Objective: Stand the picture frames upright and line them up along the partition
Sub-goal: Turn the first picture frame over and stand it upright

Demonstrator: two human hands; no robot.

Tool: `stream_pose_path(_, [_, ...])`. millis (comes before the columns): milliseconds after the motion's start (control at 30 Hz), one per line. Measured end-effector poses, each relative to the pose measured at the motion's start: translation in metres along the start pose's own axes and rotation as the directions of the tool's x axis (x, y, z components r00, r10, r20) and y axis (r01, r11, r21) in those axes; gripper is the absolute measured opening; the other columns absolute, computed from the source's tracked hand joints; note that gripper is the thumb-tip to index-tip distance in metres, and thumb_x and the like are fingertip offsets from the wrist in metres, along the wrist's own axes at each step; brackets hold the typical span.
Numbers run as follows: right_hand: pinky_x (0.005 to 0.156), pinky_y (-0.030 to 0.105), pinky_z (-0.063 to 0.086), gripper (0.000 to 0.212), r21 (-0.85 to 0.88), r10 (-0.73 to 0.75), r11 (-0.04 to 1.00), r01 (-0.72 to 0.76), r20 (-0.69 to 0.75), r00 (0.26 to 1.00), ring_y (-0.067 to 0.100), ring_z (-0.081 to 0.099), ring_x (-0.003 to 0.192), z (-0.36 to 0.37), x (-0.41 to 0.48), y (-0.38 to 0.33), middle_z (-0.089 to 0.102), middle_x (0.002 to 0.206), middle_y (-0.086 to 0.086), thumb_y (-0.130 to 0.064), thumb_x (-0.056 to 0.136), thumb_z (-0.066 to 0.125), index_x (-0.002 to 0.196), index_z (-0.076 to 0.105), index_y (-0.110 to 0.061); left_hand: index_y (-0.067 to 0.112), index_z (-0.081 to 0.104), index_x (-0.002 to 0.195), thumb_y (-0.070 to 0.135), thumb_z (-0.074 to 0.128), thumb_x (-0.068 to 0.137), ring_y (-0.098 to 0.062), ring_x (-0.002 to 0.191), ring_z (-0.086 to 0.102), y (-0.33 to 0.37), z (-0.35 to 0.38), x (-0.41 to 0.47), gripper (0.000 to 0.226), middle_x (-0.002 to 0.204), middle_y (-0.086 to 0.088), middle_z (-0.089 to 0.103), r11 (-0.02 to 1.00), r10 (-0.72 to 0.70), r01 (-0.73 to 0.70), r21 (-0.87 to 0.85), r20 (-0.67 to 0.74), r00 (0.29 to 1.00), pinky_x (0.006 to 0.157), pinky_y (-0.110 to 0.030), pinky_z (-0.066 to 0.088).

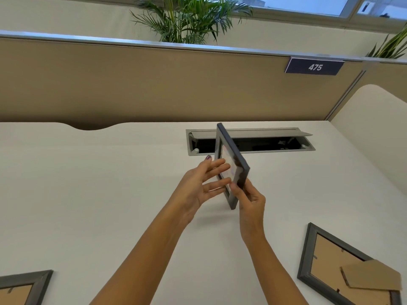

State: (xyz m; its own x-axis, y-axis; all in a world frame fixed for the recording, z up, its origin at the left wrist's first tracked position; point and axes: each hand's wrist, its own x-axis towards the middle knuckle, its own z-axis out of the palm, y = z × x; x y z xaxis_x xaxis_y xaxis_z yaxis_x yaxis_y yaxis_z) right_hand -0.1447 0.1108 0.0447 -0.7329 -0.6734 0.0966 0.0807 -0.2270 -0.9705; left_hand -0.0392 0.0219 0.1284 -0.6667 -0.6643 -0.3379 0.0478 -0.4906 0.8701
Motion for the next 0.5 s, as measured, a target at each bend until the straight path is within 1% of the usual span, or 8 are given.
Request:
stream_pose_path(67, [0.092, 0.031, 0.055, 0.037, 0.049, 0.049, 0.998, -0.05, 0.018, 0.999, 0.014, 0.063, 0.111, -0.005, 0.003, -0.001, 0.071, 0.114, -0.007, -0.034, 0.079, 0.067, 0.115, 0.068, -0.024, 0.025, 0.063, 0.109, 0.042, 0.046, 0.094, -0.021, 0.098, 0.069, 0.0, 0.0, 0.005, 0.029, 0.116, 0.002, 0.069, 1.0, 0.0, 0.001, 0.007, -0.073, 0.997, 0.079, -0.033, 0.058])
stream_pose_path(200, [0.088, 0.032, 0.056, 0.031, 0.102, 0.076, 0.992, -0.08, 0.046, 0.996, 0.017, 0.06, 0.117, -0.015, 0.006, -0.007, 0.069, 0.119, -0.004, -0.036, 0.079, 0.065, 0.109, 0.071, -0.031, 0.022, 0.048, 0.13, 0.038, 0.048, 0.094, -0.026, 0.123, 0.052, 0.0, -0.005, 0.02, 0.039, 0.139, -0.003, 0.05, 0.993, 0.027, -0.006, 0.12, -0.17, 0.985, 0.099, -0.042, 0.047])
stream_pose_path(267, [0.087, 0.031, 0.056, 0.028, 0.128, 0.094, 0.987, -0.1, 0.054, 0.994, 0.017, 0.061, 0.116, -0.018, 0.009, -0.008, 0.07, 0.117, -0.003, -0.032, 0.081, 0.063, 0.108, 0.071, -0.03, 0.022, 0.046, 0.132, 0.037, 0.048, 0.095, -0.025, 0.129, 0.045, -0.002, -0.007, 0.028, 0.04, 0.143, -0.003, 0.044, 0.977, 0.077, -0.036, 0.209, -0.192, 0.978, 0.101, -0.04, 0.042])
stream_pose_path(333, [0.084, 0.029, 0.057, 0.026, 0.159, 0.126, 0.978, -0.133, 0.052, 0.991, 0.018, 0.063, 0.113, -0.021, 0.013, -0.01, 0.071, 0.114, -0.002, -0.028, 0.083, 0.059, 0.105, 0.072, -0.029, 0.024, 0.045, 0.134, 0.035, 0.045, 0.096, -0.019, 0.125, 0.046, -0.003, -0.01, 0.035, 0.04, 0.14, 0.0, 0.045, 0.954, 0.109, -0.056, 0.295, -0.168, 0.98, 0.095, -0.033, 0.043])
stream_pose_path(400, [0.083, 0.029, 0.058, 0.025, 0.192, 0.165, 0.966, -0.172, 0.054, 0.985, 0.02, 0.065, 0.11, -0.024, 0.017, -0.012, 0.072, 0.111, 0.0, -0.027, 0.083, 0.057, 0.103, 0.073, -0.026, 0.025, 0.043, 0.136, 0.035, 0.043, 0.097, -0.007, 0.102, 0.053, -0.004, -0.011, 0.04, 0.04, 0.129, 0.002, 0.05, 0.942, 0.073, -0.037, 0.333, -0.095, 0.993, 0.081, -0.024, 0.044])
stream_pose_path(433, [0.083, 0.029, 0.058, 0.025, 0.203, 0.182, 0.96, -0.191, 0.058, 0.981, 0.02, 0.066, 0.108, -0.025, 0.019, -0.012, 0.072, 0.11, 0.001, -0.026, 0.083, 0.056, 0.103, 0.072, -0.024, 0.026, 0.043, 0.136, 0.035, 0.043, 0.097, -0.005, 0.094, 0.053, -0.005, -0.011, 0.042, 0.041, 0.127, 0.002, 0.052, 0.937, 0.051, -0.025, 0.348, -0.064, 0.997, 0.078, -0.022, 0.043])
stream_pose_path(467, [0.083, 0.03, 0.058, 0.025, 0.209, 0.196, 0.956, -0.205, 0.064, 0.979, 0.021, 0.066, 0.107, -0.026, 0.02, -0.013, 0.072, 0.11, 0.001, -0.026, 0.083, 0.056, 0.104, 0.07, -0.023, 0.026, 0.042, 0.137, 0.034, 0.043, 0.097, -0.006, 0.093, 0.051, -0.007, -0.012, 0.044, 0.041, 0.129, 0.001, 0.053, 0.928, 0.04, -0.021, 0.373, -0.046, 0.998, 0.079, -0.023, 0.042])
stream_pose_path(500, [0.082, 0.03, 0.059, 0.026, 0.208, 0.204, 0.954, -0.214, 0.07, 0.976, 0.021, 0.067, 0.106, -0.028, 0.022, -0.013, 0.073, 0.109, 0.001, -0.026, 0.083, 0.055, 0.105, 0.069, -0.022, 0.026, 0.04, 0.138, 0.033, 0.043, 0.097, -0.007, 0.098, 0.049, -0.009, -0.013, 0.047, 0.042, 0.133, 0.0, 0.052, 0.916, 0.044, -0.024, 0.401, -0.041, 0.998, 0.082, -0.025, 0.04])
